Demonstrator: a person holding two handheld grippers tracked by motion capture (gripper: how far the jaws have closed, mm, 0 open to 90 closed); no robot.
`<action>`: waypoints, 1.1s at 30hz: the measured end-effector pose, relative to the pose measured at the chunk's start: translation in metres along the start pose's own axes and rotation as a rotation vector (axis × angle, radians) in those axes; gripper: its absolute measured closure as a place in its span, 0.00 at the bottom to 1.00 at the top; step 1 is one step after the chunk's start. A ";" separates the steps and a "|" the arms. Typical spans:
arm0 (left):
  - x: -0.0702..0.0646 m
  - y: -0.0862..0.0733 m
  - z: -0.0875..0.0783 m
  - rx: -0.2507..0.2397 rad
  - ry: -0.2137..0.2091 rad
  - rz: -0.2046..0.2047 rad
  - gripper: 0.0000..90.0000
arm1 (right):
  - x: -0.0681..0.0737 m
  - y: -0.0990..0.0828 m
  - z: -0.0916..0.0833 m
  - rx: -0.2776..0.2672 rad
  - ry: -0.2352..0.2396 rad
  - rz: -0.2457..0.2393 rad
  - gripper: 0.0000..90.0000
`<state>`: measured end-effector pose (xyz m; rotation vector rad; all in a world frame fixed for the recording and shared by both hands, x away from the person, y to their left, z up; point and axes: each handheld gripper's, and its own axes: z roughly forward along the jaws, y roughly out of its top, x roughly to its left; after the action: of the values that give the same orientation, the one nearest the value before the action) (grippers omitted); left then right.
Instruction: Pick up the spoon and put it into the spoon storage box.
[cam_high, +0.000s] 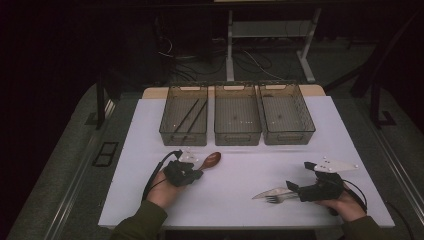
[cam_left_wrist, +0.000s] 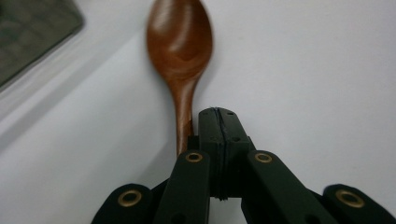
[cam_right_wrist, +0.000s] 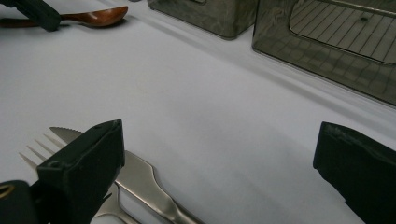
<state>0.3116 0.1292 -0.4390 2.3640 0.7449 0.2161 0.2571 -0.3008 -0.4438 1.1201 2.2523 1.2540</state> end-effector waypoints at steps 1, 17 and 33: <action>0.001 -0.001 -0.001 0.002 0.004 -0.012 0.98 | 0.000 0.000 0.000 0.000 0.000 0.001 0.02; 0.023 -0.009 -0.010 0.005 0.100 -0.054 0.98 | 0.000 0.000 0.000 -0.001 0.002 -0.001 0.02; 0.022 0.026 -0.015 -0.180 0.012 -0.051 0.56 | 0.000 0.000 0.001 0.001 0.001 0.001 0.02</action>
<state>0.3365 0.1330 -0.4124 2.1734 0.7581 0.2644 0.2572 -0.3001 -0.4439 1.1215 2.2537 1.2540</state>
